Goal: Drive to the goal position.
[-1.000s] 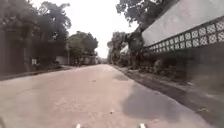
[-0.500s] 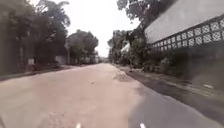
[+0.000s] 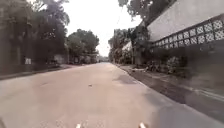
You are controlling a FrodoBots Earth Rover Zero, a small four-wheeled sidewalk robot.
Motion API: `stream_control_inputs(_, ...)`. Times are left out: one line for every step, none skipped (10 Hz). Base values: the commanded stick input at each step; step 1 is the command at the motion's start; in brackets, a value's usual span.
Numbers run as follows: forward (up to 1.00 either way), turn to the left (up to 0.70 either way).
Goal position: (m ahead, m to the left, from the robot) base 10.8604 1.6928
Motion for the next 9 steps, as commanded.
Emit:
stream_control_inputs(0.85, -0.24)
stream_control_inputs(0.85, 0.00)
stream_control_inputs(0.85, 0.00)
stream_control_inputs(0.85, 0.00)
stream_control_inputs(0.85, 0.00)
stream_control_inputs(0.85, 0.00)
stream_control_inputs(0.85, 0.00)
stream_control_inputs(0.85, 0.00)
stream_control_inputs(0.85, 0.00)
